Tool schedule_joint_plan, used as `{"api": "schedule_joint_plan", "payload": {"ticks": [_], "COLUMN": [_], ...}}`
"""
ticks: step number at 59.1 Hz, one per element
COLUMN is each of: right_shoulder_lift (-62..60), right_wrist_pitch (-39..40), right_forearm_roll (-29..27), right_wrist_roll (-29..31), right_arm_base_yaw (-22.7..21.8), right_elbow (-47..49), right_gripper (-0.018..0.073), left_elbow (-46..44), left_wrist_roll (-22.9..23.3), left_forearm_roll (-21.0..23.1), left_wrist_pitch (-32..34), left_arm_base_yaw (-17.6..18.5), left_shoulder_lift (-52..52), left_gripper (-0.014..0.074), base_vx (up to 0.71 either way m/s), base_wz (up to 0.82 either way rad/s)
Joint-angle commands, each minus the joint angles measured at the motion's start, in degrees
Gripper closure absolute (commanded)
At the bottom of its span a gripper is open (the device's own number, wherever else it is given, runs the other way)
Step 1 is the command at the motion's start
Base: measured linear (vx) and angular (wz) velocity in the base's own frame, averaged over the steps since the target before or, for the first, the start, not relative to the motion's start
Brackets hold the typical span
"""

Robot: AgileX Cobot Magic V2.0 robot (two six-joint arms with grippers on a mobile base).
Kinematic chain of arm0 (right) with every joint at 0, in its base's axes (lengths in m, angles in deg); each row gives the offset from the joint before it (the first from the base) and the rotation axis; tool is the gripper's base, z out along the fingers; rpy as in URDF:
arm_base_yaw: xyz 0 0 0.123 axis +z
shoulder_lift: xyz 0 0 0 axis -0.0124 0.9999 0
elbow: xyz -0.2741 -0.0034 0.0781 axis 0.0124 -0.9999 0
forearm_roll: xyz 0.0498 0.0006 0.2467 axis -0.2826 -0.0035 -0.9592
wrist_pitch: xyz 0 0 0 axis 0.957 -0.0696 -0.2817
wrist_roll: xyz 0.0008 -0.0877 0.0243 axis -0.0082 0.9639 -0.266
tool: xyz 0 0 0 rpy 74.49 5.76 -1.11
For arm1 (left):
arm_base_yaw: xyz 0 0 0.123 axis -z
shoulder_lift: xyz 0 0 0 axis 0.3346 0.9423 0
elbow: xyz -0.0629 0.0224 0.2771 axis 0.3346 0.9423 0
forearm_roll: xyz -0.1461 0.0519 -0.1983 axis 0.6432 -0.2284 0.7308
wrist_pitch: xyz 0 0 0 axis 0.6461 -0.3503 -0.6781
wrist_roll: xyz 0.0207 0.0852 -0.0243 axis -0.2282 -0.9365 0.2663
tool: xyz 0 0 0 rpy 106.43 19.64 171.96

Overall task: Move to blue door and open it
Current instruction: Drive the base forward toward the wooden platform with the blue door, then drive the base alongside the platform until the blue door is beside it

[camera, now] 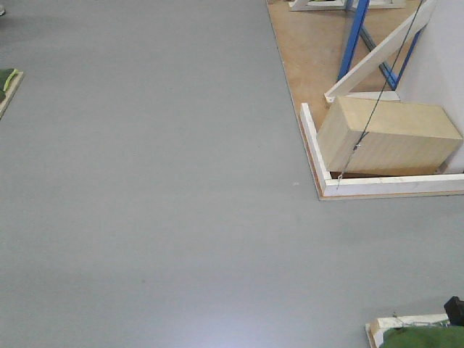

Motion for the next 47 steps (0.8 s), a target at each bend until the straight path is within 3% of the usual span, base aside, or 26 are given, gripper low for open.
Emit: {"api": "schedule_joint_plan", "payload": {"ticks": [1, 47], "right_shoulder_lift": [-1.01, -0.91], "right_wrist_pitch": [4.81, 4.81], "right_forearm_roll": [0.21, 0.21], "right_wrist_roll": [0.08, 0.08], "right_arm_base_yaw": [-0.24, -0.42], "right_elbow": [0.03, 0.03], "right_gripper": [0.0561, 0.0561], "left_elbow": [-1.71, -1.71], "left_wrist_roll": [0.37, 0.37], "left_forearm_roll": [0.10, 0.10], "left_wrist_pitch": [4.58, 4.58], "left_arm_base_yaw": [0.44, 0.44], "left_shoulder_lift": [-1.01, -0.89], "left_gripper": [0.0524, 0.0524], "base_vx": [0.48, 0.51], "base_wz": [-0.02, 0.05]}}
